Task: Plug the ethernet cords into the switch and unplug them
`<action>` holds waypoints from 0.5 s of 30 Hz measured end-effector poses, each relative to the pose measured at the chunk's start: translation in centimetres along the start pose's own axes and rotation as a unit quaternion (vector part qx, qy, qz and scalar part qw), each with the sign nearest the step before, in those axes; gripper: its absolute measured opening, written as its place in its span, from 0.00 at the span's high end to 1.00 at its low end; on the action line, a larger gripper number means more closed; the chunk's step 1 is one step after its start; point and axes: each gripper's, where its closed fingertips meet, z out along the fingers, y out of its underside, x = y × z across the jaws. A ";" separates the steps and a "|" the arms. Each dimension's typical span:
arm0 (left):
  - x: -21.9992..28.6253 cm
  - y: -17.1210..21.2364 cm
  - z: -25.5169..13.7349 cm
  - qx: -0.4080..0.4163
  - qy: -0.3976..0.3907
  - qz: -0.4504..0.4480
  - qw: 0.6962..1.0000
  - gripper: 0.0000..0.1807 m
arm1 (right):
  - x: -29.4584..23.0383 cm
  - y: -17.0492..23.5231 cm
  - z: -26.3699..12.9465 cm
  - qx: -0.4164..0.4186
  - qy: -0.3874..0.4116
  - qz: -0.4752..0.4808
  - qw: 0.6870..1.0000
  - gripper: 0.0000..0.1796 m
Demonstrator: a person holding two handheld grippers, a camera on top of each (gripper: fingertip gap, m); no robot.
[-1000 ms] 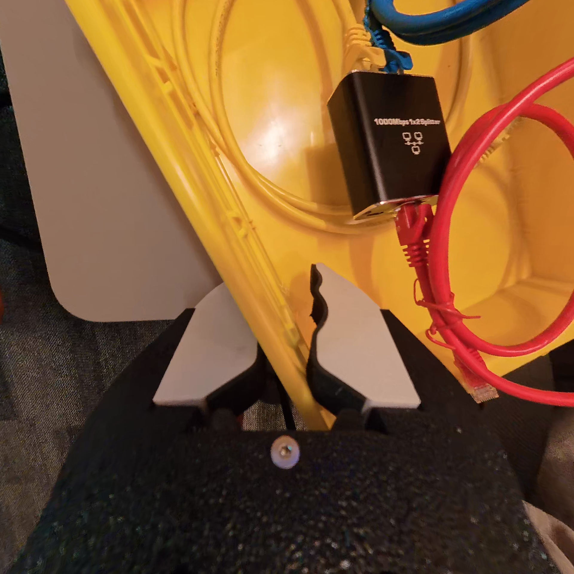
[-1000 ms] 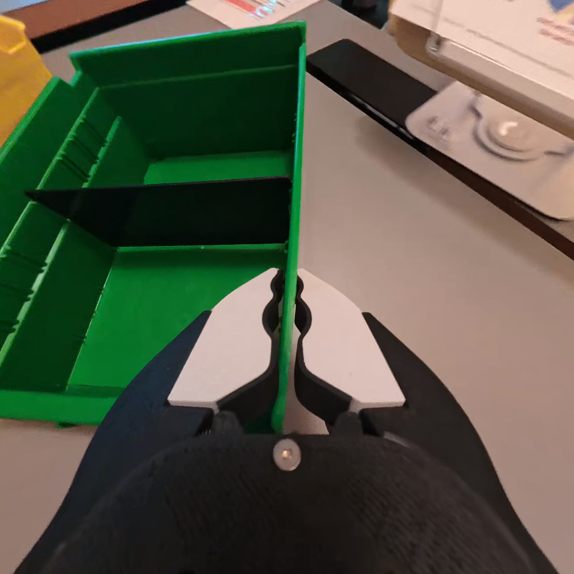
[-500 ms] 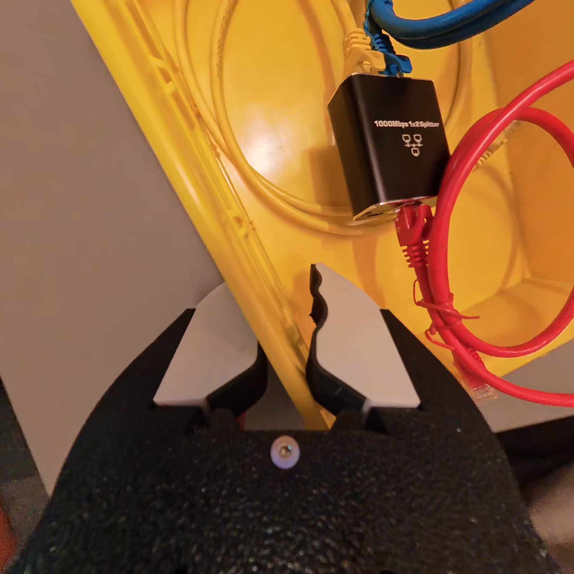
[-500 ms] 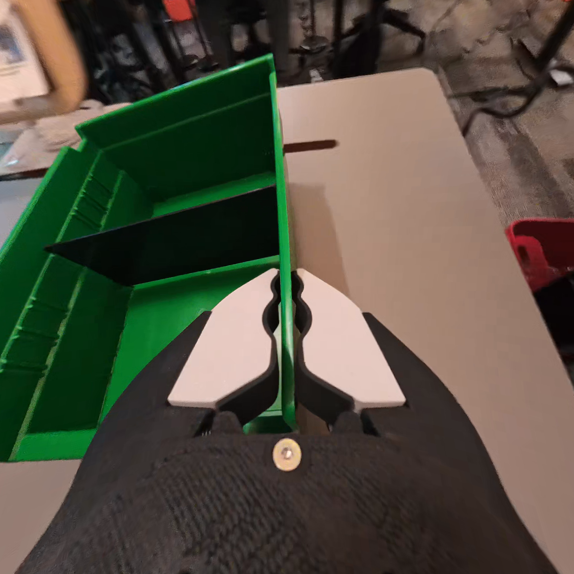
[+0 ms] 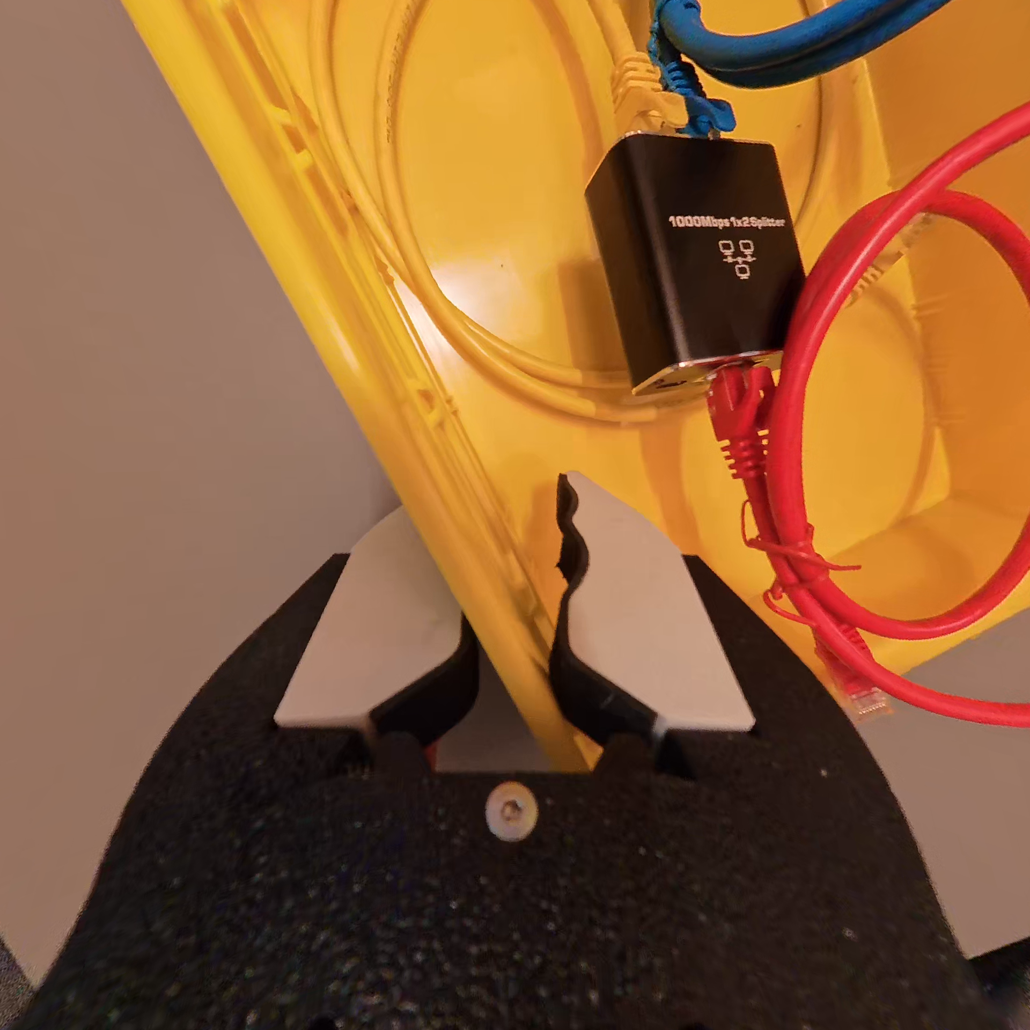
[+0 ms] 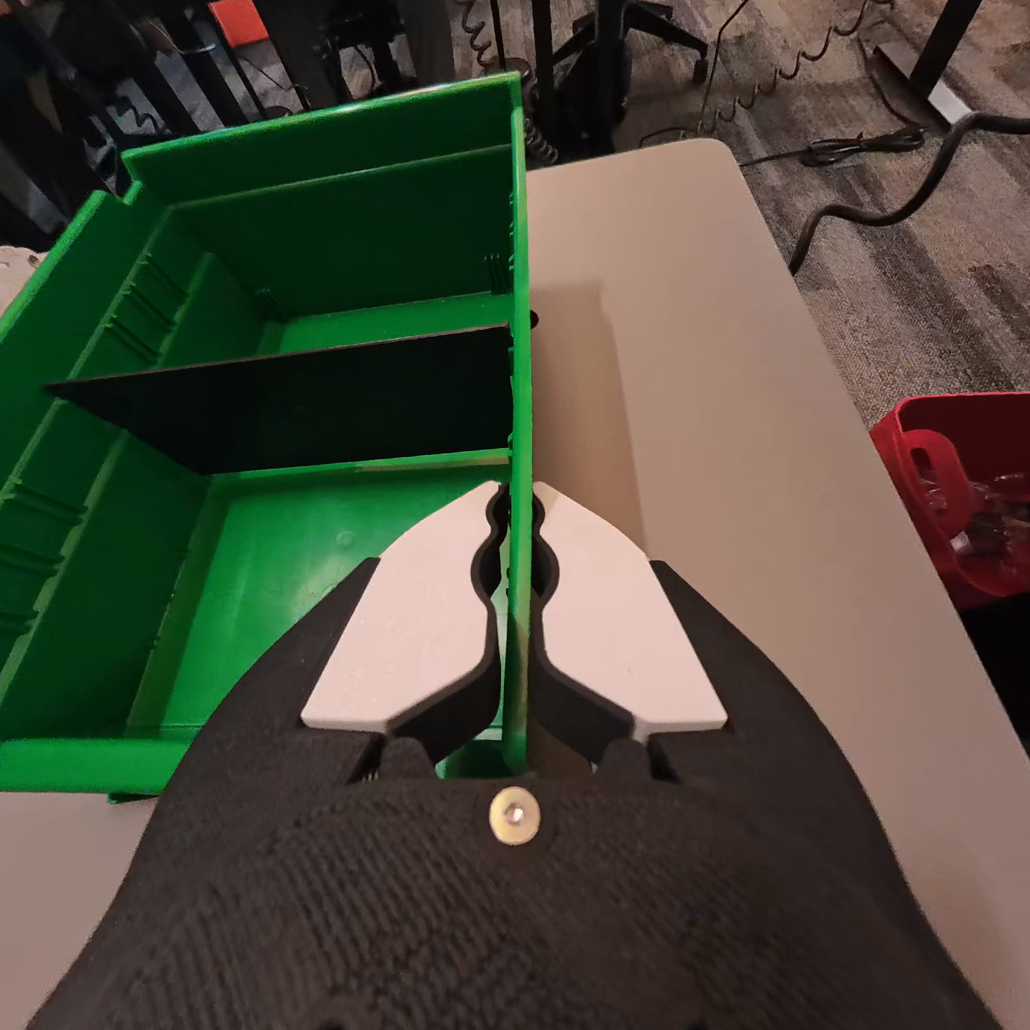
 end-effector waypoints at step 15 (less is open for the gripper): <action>-0.6 -3.4 -3.1 0.128 -0.092 0.057 0.986 0.75 | -0.9 -3.8 -6.8 0.099 0.000 -0.037 0.994 0.81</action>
